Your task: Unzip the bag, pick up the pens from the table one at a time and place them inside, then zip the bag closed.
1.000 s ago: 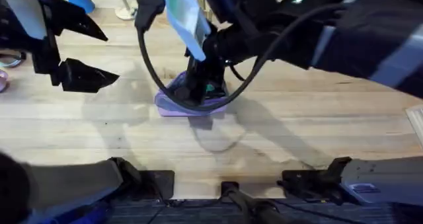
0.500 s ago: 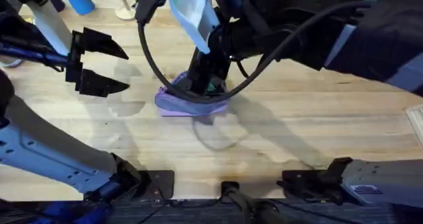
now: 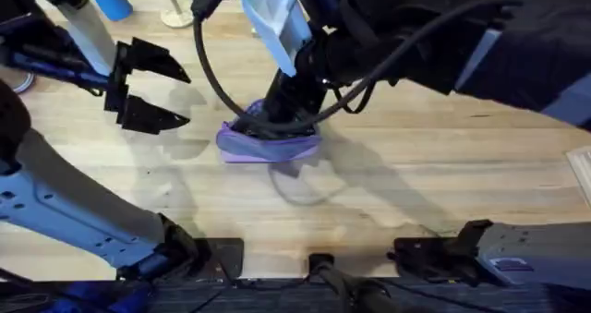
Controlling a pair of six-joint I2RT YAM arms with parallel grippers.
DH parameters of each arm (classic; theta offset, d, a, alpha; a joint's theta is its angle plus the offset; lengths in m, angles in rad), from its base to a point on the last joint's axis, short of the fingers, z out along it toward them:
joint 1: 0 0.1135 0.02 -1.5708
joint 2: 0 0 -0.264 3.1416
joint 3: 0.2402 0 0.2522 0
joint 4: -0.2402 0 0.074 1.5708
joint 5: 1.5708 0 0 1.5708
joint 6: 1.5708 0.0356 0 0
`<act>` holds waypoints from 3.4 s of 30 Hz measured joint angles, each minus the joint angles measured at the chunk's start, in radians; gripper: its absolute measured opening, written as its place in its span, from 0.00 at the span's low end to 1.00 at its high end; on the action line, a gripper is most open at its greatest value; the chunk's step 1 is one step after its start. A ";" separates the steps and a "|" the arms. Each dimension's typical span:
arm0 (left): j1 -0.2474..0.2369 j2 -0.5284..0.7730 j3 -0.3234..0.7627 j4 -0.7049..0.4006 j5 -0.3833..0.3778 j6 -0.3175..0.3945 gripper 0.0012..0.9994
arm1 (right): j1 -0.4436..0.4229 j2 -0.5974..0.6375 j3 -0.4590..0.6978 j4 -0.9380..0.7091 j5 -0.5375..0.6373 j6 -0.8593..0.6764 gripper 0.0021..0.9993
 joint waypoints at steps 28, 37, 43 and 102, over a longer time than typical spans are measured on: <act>-0.053 0.000 0.000 0.028 -0.102 0.000 0.99 | 0.009 0.401 0.618 -0.455 -0.238 0.161 1.00; -0.053 0.000 0.000 0.025 -0.106 0.000 0.99 | 0.011 0.405 0.618 -0.404 -0.252 0.164 1.00; -0.053 0.000 0.000 0.025 -0.106 0.000 0.99 | 0.011 0.411 0.619 -0.383 -0.252 0.164 1.00; -0.053 0.000 0.000 0.025 -0.106 0.000 0.99 | 0.043 0.642 0.621 -0.346 -0.328 0.250 0.03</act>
